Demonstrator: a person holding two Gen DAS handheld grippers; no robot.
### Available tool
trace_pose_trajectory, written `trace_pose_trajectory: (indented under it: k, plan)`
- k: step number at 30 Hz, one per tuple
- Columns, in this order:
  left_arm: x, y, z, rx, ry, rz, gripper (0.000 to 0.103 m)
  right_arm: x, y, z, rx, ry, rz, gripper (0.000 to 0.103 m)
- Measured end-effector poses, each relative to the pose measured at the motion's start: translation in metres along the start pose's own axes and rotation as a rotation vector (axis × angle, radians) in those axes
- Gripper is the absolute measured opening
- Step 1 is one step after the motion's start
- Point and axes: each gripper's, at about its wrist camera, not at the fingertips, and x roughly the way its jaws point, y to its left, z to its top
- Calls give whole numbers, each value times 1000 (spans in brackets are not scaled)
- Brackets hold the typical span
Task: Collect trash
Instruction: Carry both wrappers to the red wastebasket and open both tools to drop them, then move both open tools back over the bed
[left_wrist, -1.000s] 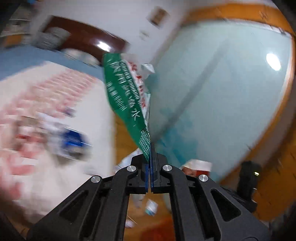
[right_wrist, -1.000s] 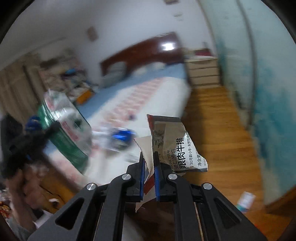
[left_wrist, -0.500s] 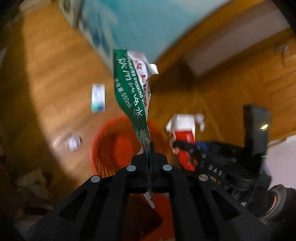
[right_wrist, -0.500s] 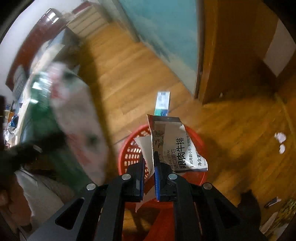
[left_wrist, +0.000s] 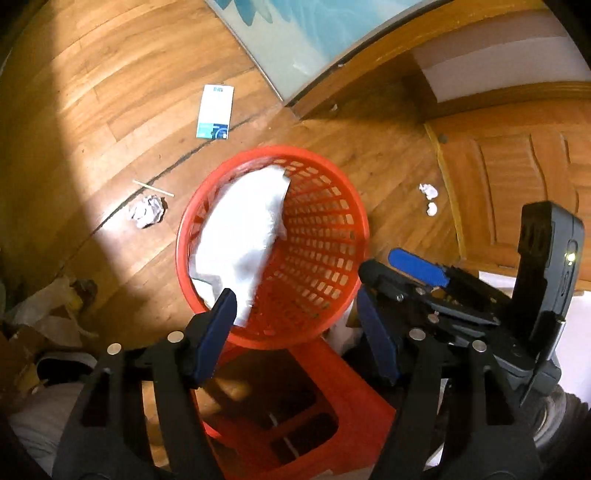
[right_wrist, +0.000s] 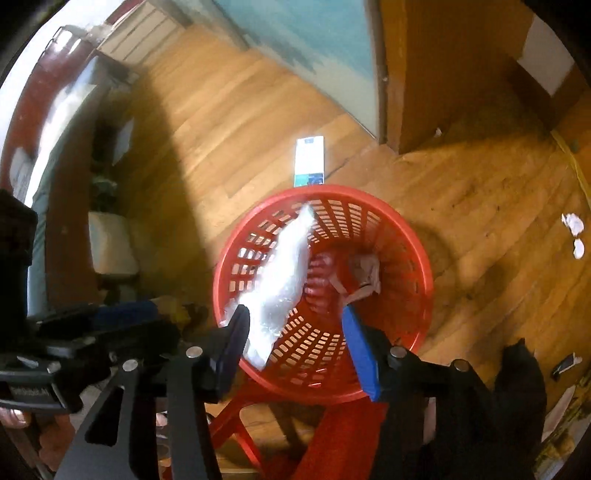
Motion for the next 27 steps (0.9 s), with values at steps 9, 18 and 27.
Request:
trace_pose_trajectory:
  k: [9,18,27]
  plan:
    - [-91,17,-11,-9,-280,-21,68,-25,37,17,-75,-78,44,61]
    - [-279,110,-134,-150,-841,74,73,-76,186,29,-341,-214,133,69]
    - [-376,236,-313,-448,-1213,380,89,-113,398,-45,-694,-415,306,69]
